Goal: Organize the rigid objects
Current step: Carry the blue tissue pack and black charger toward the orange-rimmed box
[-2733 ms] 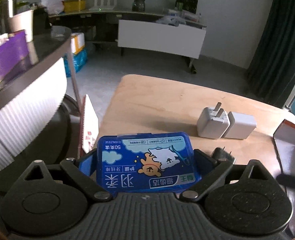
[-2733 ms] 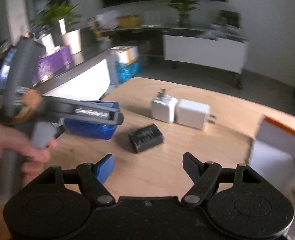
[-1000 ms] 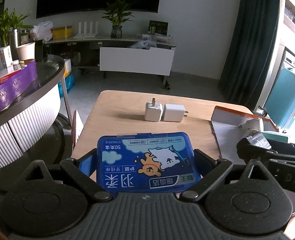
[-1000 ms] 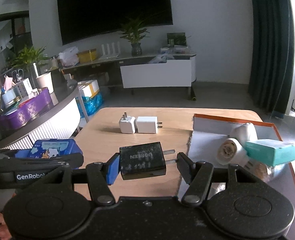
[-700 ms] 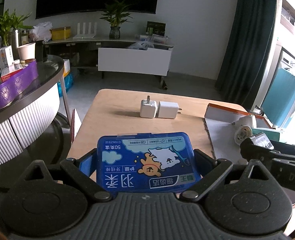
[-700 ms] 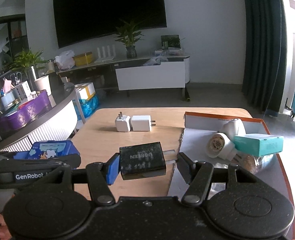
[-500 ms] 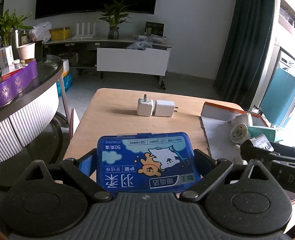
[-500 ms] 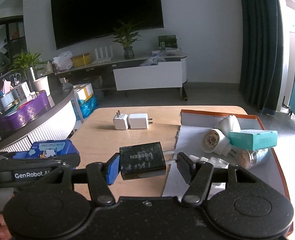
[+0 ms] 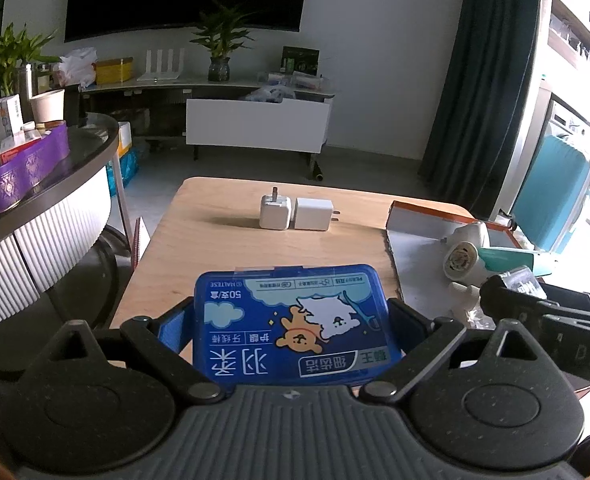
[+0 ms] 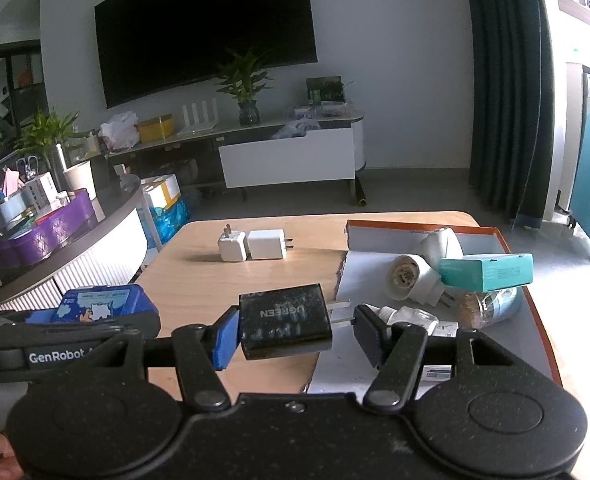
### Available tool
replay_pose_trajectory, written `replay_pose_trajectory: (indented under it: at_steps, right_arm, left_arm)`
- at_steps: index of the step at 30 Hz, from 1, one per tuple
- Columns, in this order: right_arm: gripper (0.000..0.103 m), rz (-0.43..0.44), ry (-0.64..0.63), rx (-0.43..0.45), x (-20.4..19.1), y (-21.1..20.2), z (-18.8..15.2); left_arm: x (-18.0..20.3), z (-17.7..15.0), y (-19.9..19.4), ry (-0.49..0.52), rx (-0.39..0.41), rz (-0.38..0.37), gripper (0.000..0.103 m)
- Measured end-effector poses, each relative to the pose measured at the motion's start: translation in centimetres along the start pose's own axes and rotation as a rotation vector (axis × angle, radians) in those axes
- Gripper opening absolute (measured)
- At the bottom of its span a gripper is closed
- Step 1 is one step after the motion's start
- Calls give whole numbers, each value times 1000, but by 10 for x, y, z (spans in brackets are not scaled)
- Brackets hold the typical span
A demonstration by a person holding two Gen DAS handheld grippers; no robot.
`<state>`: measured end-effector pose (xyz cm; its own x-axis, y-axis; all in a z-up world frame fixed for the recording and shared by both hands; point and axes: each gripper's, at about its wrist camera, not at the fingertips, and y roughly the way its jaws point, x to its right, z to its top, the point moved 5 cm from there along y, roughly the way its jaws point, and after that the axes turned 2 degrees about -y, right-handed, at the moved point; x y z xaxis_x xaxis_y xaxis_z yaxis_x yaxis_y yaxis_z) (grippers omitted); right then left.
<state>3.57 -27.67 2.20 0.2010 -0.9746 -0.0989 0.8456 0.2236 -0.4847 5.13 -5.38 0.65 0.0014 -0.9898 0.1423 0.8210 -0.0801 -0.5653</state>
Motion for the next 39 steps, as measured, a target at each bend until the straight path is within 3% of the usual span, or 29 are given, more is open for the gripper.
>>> replay_pose_trajectory:
  at_steps: [39]
  right_arm:
    - [73,-64,54,29,41,-25,-6]
  left_arm:
    - [40,-10,-1,47,-21,-70,99]
